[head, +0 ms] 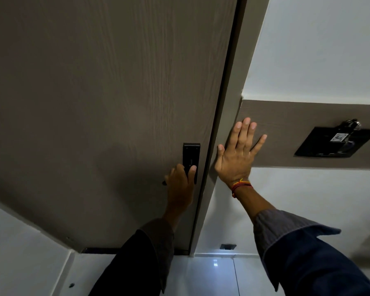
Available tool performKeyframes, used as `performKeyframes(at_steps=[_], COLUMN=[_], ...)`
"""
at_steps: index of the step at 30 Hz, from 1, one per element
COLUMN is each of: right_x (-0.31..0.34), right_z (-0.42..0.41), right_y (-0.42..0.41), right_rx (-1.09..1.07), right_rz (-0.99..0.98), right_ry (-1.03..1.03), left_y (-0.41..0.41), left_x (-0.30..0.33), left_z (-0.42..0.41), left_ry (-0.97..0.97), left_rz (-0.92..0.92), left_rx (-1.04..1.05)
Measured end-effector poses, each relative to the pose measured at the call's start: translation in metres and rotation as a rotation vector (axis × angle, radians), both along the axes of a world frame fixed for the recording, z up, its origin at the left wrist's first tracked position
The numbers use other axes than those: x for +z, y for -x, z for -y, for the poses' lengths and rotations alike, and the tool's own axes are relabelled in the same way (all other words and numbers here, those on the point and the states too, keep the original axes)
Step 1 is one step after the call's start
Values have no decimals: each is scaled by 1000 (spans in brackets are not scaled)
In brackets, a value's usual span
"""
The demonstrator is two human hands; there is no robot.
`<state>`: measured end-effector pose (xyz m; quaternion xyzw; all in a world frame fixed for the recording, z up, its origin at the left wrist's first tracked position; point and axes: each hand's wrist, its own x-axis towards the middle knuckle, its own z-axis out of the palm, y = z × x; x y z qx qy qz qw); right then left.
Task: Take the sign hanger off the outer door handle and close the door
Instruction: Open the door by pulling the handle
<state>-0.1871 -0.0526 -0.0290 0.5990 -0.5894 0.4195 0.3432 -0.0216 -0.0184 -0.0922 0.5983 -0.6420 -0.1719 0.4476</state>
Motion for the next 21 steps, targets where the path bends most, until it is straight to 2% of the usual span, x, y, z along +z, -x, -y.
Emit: performKeyframes(at_steps=[5, 10, 14, 17, 21], right_x=[-1, 5, 8, 13, 21], right_z=[0, -7, -17, -27, -42], right_y=[1, -1, -1, -2, -6], right_rx=[-4, -22, -79, -127, -112], right_rz=[9, -10, -24, -33, -49], right_ry=[-5, -65, -138, -194, -266], left_y=[8, 5, 0, -12, -24], left_x=[-12, -12, -8, 1, 18], left_z=[0, -10, -28, -39, -52], left_ry=[5, -42, -38, 34, -4], left_rz=[-178, -118, 20, 270, 520], left_rx=[-3, -12, 11, 46, 7])
